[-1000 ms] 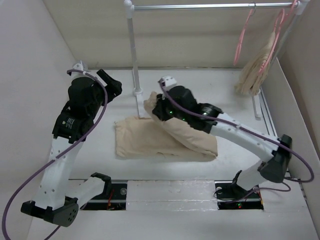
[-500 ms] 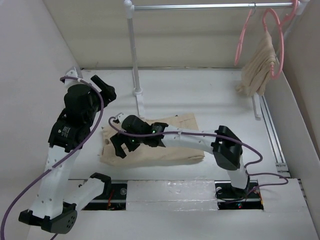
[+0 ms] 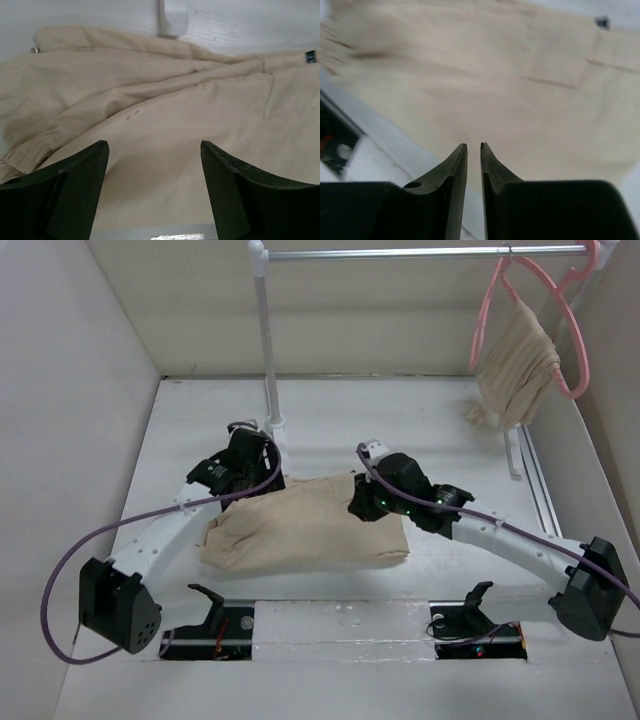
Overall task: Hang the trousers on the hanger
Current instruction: Fold the trousers at the center of the board.
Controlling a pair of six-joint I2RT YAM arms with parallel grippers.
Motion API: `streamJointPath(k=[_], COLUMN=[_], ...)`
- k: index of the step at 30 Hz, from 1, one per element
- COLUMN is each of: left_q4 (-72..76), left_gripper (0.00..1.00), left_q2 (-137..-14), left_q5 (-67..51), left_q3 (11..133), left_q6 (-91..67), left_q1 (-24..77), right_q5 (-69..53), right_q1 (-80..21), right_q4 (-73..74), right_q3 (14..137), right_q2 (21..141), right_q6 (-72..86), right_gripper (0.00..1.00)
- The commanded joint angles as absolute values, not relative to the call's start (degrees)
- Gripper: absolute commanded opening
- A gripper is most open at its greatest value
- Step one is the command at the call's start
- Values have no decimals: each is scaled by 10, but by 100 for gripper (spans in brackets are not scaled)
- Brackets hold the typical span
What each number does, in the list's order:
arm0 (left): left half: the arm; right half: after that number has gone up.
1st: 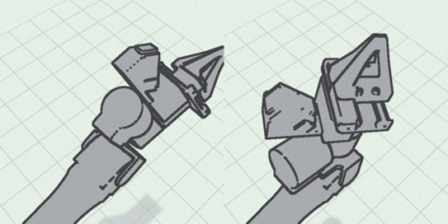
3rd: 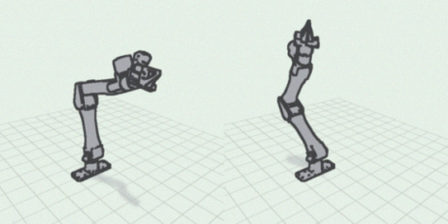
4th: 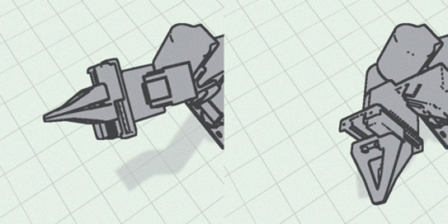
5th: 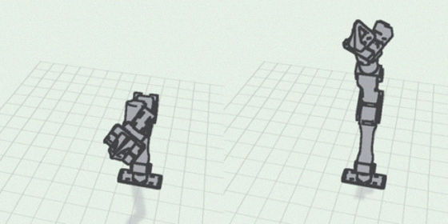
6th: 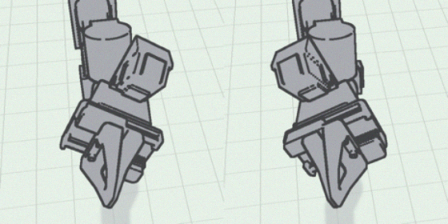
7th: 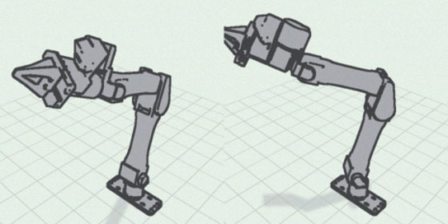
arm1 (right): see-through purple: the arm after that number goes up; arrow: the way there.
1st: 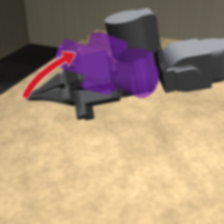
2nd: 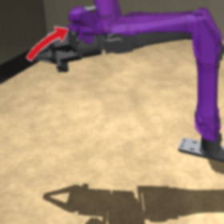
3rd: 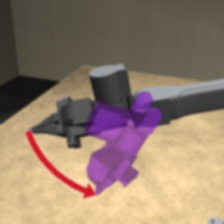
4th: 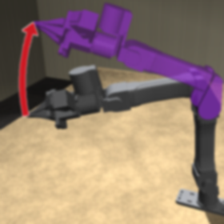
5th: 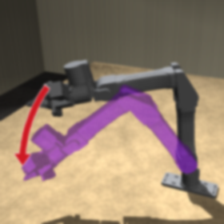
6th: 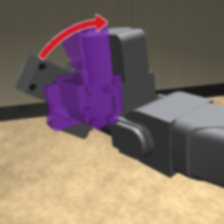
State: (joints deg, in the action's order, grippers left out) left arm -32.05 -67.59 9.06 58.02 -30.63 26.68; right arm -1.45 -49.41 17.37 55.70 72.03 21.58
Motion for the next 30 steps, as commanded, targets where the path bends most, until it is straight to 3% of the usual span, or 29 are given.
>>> streamJointPath(k=[1, 2, 5, 7, 8, 10, 12, 22, 26, 30], left_q4=[-335, -348, -339, -307, -295, -266, -253, -166, -163, -175], left_gripper=[71, 71, 67, 58, 54, 39, 32, 32, 34, 35], left_q2=[-695, -715, -722, -706, -694, -690, -712, -881, -910, -906], left_q5=[114, 115, 90, 58, 25, -20, -54, -56, 29, 37], left_q3=[577, 575, 559, 545, 543, 540, 541, 528, 520, 548], left_q6=[-287, -287, -289, -290, -291, -290, -294, -301, -276, -265], left_q1=[268, 268, 268, 268, 268, 268, 288, 338, 324, 310], right_q5=[-14, -22, -43, -31, -26, -27, -30, -17, -6, -4], right_q1=[-448, -421, -396, -396, -396, -390, -390, -367, -362, -350], right_q4=[207, 207, 235, 261, 265, 257, 239, 257, 291, 346], right_q3=[497, 470, 439, 410, 398, 364, 345, 264, 264, 306], right_q2=[661, 647, 611, 597, 582, 569, 563, 574, 542, 514], right_q6=[207, 207, 207, 213, 218, 225, 228, 250, 256, 237], right_gripper=[25, 48, 60, 53, 31, 20, 18, 14, 18, 24])
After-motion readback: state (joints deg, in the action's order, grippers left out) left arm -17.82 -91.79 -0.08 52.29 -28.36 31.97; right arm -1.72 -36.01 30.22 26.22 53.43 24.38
